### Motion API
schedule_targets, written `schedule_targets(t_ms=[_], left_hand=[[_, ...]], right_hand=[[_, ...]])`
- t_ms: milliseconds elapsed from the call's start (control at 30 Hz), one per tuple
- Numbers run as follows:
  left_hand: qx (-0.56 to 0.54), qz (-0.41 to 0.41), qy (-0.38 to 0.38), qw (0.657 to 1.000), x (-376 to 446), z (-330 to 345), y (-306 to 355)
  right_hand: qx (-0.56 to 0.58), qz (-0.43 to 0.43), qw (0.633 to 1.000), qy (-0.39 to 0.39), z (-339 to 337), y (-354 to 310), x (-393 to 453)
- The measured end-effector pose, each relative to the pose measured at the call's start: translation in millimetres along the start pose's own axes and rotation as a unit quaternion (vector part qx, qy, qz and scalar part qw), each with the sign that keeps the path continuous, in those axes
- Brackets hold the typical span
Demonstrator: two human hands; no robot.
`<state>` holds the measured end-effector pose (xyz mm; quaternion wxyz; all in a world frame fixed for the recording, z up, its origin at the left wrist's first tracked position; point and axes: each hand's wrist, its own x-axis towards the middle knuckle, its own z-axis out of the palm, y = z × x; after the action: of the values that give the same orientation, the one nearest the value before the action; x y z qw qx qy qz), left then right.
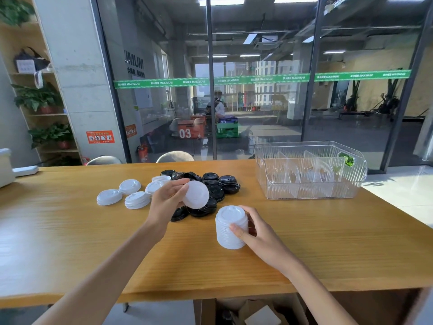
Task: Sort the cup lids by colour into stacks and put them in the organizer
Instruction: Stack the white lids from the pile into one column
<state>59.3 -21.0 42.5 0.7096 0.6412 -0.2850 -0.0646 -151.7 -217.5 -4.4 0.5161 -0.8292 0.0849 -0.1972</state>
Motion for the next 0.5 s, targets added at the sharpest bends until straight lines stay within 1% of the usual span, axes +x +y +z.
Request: schedule_targets(t_ms=[133, 300, 400, 500], left_hand=[[-0.118, -0.061, -0.021, 0.991, -13, 18, 1], [-0.204, -0.103, -0.080, 0.970, -25, 36, -3], [-0.217, -0.111, -0.119, 0.962, -34, 43, -8], [-0.201, -0.108, -0.129, 0.965, -40, 48, -12]], right_hand=[[-0.001, -0.001, 1.000, 0.000, 0, 0, 0], [0.000, -0.002, 1.000, 0.004, 0, -1, 0], [0.004, -0.003, 1.000, 0.005, 0, -1, -1], [0.003, -0.006, 1.000, 0.004, 0, -2, -2]])
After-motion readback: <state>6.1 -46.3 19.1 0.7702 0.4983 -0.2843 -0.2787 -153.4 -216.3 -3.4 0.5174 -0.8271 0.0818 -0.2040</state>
